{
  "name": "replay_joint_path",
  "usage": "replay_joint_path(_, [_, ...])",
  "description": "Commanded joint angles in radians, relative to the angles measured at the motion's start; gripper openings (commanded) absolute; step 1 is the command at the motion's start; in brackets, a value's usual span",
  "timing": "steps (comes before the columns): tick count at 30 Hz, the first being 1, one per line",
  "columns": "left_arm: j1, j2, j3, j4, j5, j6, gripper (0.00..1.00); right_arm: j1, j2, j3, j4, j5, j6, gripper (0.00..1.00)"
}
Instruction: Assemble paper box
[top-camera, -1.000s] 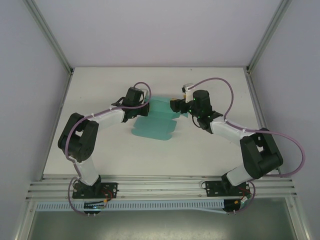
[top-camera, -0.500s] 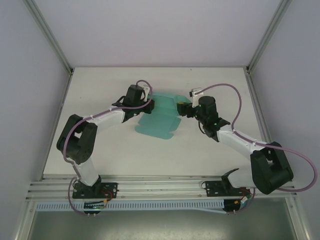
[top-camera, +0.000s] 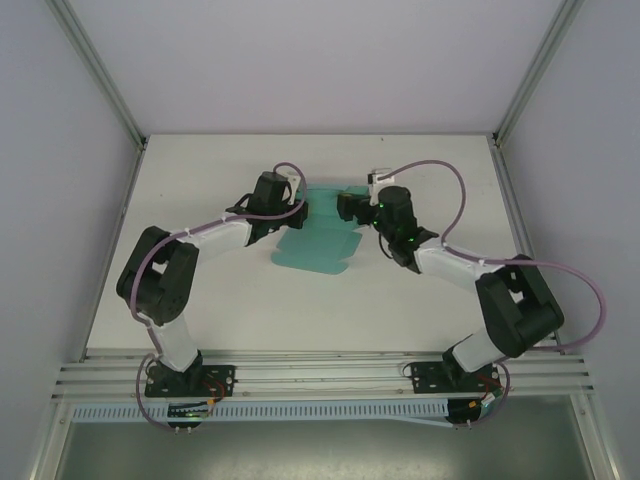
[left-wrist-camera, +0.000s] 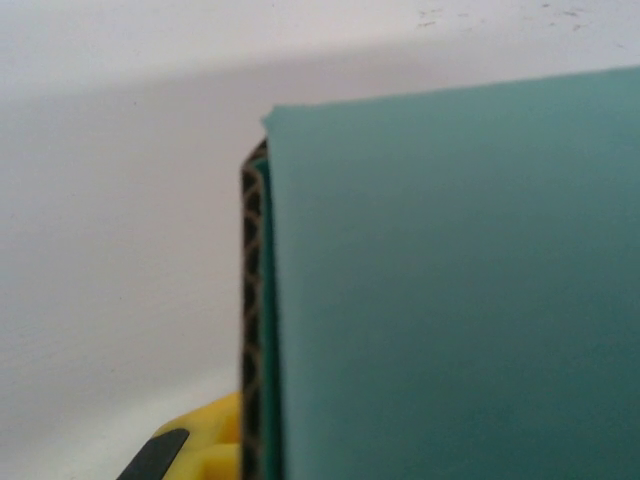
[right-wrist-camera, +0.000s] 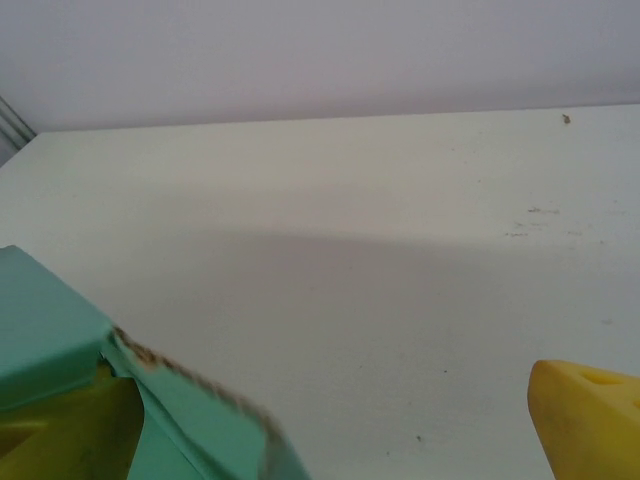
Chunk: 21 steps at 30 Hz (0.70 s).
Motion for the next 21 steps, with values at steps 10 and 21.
replay_joint_path(10, [-0.035, -0.013, 0.004, 0.022, -0.046, -0.033, 0.00, 0.108, -0.005, 0.031, 0.065, 0.483, 0.077, 0.99])
replay_joint_path(21, [-0.033, -0.018, 0.033, -0.022, -0.090, -0.037, 0.00, 0.011, -0.341, -0.152, -0.269, 0.308, 0.036, 0.99])
